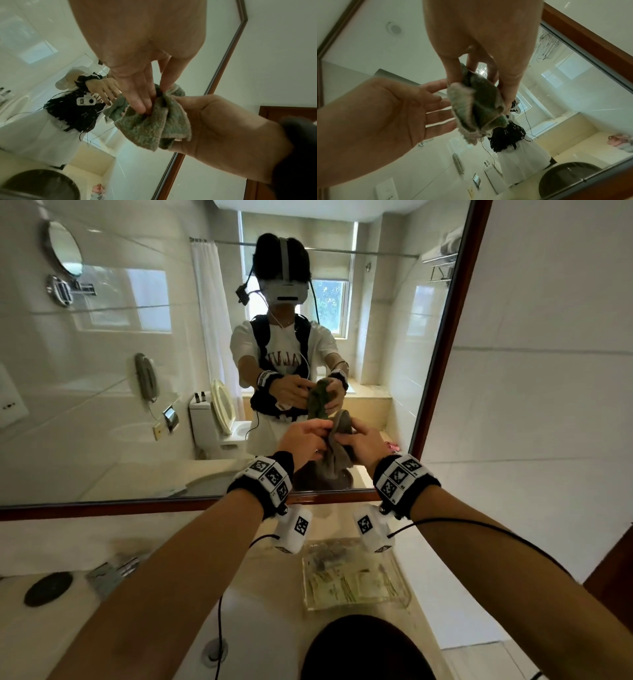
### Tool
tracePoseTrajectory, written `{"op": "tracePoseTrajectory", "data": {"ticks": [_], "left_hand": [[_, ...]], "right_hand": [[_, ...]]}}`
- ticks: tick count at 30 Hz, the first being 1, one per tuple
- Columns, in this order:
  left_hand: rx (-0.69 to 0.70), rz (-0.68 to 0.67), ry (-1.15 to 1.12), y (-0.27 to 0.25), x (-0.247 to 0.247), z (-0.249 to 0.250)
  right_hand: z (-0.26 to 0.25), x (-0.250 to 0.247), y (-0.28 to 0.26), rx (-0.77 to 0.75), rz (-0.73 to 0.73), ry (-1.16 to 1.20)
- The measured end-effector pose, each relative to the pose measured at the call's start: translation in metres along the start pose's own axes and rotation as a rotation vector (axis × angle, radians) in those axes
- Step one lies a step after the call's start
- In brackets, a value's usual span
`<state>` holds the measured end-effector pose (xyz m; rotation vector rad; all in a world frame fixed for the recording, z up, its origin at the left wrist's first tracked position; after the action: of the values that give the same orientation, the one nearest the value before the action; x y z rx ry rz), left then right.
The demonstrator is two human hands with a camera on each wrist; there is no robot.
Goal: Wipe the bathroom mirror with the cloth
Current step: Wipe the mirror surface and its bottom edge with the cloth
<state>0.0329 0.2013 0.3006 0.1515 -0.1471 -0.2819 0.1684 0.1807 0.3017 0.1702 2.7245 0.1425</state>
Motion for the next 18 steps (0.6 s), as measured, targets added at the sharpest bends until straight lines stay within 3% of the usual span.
{"op": "tracePoseTrajectory", "data": {"ticks": [5, 10, 18], "left_hand": [[0.109, -0.005, 0.193, 0.024, 0.023, 0.016], [0.362, 0.200, 0.672, 0.053, 0.031, 0.059], [0.465, 0.396, 1.147, 0.086, 0.057, 0.126]], "right_hand": [[-0.004, -0.029, 0.027, -0.029, 0.099, -0.066], [-0.025, -0.053, 0.048, -0.049, 0.204, -0.165], [-0.078, -0.099, 0.072, -0.143, 0.328, -0.382]]}}
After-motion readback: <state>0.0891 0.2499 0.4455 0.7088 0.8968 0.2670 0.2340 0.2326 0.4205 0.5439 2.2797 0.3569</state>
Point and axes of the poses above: each hand's wrist, its own y-axis towards the middle knuckle, its own x-axis out of the palm, z = x × y, the point moved 6 cm from there along y, towards the middle knuckle, and after that the axes turned 15 degrees about -y, right-handed, at the moved point
